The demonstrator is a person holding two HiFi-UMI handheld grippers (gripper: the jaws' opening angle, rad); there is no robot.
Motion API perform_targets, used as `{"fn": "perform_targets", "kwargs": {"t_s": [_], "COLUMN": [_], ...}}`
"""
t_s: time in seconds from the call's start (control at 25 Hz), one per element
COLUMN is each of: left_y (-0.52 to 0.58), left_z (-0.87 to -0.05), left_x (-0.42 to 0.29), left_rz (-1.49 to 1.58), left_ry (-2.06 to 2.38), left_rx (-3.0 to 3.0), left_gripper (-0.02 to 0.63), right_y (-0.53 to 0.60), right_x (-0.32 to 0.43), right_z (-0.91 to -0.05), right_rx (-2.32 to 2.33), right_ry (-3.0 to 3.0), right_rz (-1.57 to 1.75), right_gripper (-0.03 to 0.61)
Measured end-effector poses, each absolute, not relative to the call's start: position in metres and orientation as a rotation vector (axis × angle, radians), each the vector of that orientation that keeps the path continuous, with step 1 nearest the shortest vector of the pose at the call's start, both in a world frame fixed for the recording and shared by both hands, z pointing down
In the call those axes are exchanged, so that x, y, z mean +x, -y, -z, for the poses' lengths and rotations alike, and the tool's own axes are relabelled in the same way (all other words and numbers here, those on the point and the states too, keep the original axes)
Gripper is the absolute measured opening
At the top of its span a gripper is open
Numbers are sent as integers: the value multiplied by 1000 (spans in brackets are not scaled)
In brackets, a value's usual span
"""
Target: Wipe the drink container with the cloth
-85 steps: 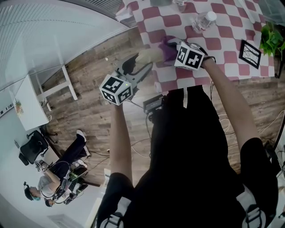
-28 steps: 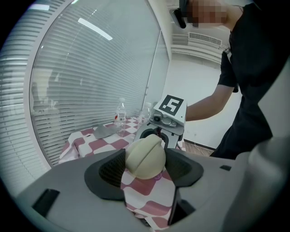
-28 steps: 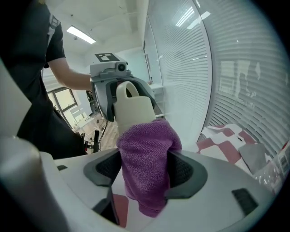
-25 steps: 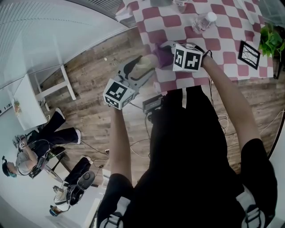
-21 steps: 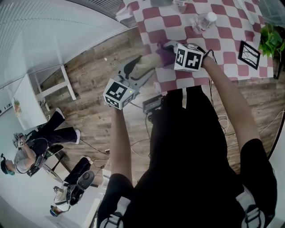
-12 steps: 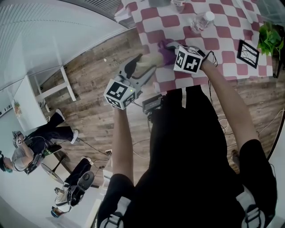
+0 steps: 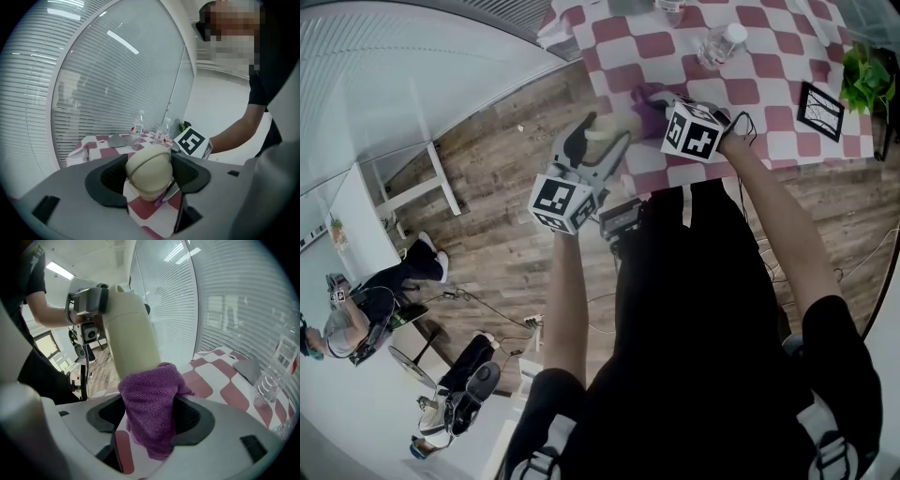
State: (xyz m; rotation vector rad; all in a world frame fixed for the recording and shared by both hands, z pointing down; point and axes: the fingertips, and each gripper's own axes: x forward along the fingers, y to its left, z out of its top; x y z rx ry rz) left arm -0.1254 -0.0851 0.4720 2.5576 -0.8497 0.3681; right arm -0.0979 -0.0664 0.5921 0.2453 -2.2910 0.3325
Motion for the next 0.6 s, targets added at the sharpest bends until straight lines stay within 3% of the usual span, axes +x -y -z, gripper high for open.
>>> {"fn": "perform_targets", "kwargs": {"t_s": [0.6], "left_y": [63], "left_z": [-472], "left_x": [-117], "left_rz": [-573], "left_ry": [538], "left_rx": [2784], "left_gripper": [284], "right_y": [54], "right_x": [-118], "right_z": [-539], "right_rx": [-22], "right_ry": [2404], "right_rz": [-282], "right_gripper": [313]}}
